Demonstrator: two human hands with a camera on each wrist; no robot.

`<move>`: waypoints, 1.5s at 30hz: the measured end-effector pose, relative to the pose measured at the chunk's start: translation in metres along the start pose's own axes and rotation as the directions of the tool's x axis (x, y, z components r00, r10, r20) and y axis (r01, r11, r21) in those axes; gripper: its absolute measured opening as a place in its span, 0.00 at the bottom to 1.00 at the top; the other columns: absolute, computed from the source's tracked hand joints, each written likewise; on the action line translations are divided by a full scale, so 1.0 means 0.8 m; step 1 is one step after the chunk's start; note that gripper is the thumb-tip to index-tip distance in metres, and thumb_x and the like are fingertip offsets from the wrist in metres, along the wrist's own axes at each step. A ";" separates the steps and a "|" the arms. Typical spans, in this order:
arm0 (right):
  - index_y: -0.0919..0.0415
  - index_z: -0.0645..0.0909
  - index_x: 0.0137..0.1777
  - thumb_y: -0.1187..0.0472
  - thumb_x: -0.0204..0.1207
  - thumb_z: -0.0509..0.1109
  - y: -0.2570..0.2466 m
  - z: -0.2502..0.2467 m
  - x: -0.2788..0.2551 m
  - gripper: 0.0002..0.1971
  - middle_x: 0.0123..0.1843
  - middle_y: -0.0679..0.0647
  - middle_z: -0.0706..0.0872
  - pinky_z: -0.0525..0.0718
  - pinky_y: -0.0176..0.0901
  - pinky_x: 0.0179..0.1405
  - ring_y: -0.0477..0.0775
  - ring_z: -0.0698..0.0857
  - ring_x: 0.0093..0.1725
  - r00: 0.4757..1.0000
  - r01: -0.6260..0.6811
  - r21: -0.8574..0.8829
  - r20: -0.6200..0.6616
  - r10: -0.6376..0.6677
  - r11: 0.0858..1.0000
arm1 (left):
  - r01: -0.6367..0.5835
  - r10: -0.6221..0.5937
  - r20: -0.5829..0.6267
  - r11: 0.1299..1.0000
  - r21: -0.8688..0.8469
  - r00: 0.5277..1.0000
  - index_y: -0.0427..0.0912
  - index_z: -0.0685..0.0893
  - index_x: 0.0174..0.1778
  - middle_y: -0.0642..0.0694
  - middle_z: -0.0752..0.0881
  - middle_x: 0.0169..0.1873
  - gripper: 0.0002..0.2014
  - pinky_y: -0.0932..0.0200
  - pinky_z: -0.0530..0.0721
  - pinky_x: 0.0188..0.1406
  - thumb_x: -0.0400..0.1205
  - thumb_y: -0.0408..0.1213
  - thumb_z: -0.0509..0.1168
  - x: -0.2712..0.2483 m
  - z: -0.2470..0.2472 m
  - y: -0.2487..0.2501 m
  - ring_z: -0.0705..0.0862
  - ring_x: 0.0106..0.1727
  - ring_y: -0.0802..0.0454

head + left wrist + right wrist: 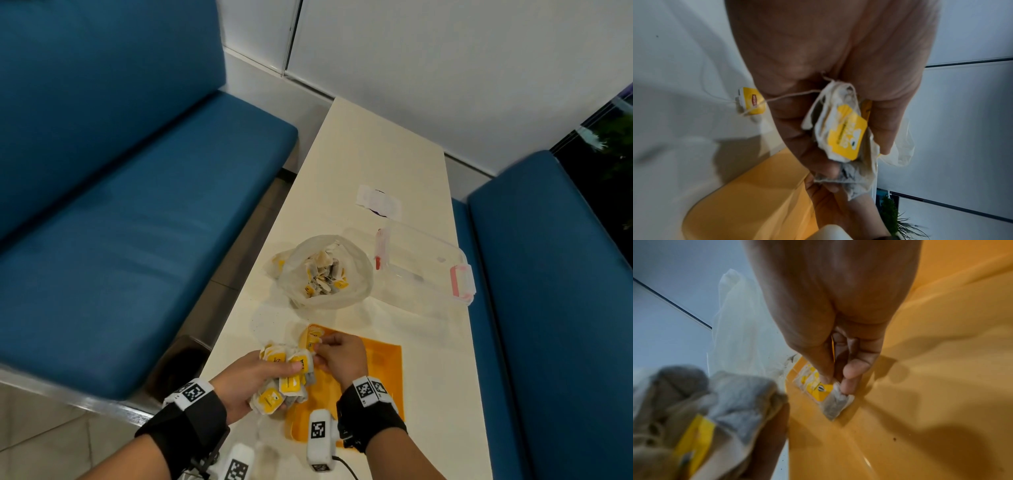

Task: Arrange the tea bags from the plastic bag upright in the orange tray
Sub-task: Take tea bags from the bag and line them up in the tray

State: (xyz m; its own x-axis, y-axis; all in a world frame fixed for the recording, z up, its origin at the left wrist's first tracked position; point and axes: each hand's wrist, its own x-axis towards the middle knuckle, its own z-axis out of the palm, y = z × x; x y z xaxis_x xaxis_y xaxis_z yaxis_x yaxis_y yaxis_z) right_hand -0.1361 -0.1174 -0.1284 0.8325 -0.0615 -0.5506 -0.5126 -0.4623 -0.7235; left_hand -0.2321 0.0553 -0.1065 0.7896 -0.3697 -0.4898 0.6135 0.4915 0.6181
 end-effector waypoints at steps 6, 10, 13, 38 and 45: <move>0.68 0.86 0.44 0.72 0.74 0.75 0.002 0.006 0.003 0.02 0.35 0.63 0.90 0.84 0.37 0.24 0.48 0.86 0.24 0.997 -0.008 0.014 -0.075 0.010 1.000 | 0.004 -0.004 -0.017 1.000 0.001 1.000 0.33 0.90 0.56 0.29 0.90 0.47 0.17 0.52 0.87 0.38 0.75 0.39 0.78 0.002 -0.003 -0.001 0.90 0.41 0.41; 0.69 0.87 0.46 0.74 0.75 0.73 -0.001 0.003 -0.001 0.03 0.34 0.61 0.90 0.87 0.38 0.29 0.51 0.89 0.28 1.000 0.004 0.019 -0.024 -0.004 1.000 | -0.004 0.004 -0.001 1.000 -0.014 1.000 0.28 0.88 0.57 0.26 0.88 0.46 0.14 0.53 0.86 0.35 0.81 0.35 0.73 0.000 -0.003 -0.001 0.89 0.37 0.41; 0.62 0.86 0.44 0.73 0.74 0.72 -0.005 -0.007 -0.009 0.05 0.35 0.60 0.90 0.90 0.48 0.37 0.60 0.92 0.37 0.999 0.023 -0.033 -0.028 -0.024 0.999 | -0.011 0.011 0.010 1.000 0.013 1.000 0.24 0.85 0.59 0.26 0.87 0.45 0.19 0.53 0.85 0.35 0.81 0.37 0.73 0.000 -0.005 0.001 0.88 0.36 0.41; 0.48 0.86 0.49 0.68 0.72 0.78 -0.052 -0.045 -0.089 0.13 0.50 0.43 0.82 0.75 0.25 0.39 0.45 0.85 0.46 0.731 0.667 -0.264 0.409 -0.546 0.697 | 0.091 -0.088 -0.074 0.995 0.037 0.993 0.37 0.90 0.51 0.32 0.88 0.45 0.21 0.56 0.84 0.30 0.81 0.54 0.68 -0.004 -0.002 0.021 0.88 0.36 0.42; 0.52 0.79 0.42 0.67 0.71 0.79 -0.052 -0.056 -0.092 0.12 0.46 0.45 0.84 0.74 0.25 0.39 0.44 0.84 0.43 0.715 0.690 -0.273 0.403 -0.571 0.671 | 0.099 -0.096 -0.095 0.995 0.024 0.991 0.36 0.91 0.50 0.33 0.89 0.41 0.21 0.57 0.83 0.28 0.82 0.53 0.67 -0.004 0.000 0.021 0.88 0.34 0.43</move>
State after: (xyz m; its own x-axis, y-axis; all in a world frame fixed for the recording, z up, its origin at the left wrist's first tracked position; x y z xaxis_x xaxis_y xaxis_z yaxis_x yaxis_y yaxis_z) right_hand -0.1664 -0.1328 -0.0391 0.8034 0.5767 -0.1485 0.2877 -0.5942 -0.7511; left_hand -0.2243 0.0645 -0.0946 0.7223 -0.3382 -0.6032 0.6885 0.4337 0.5813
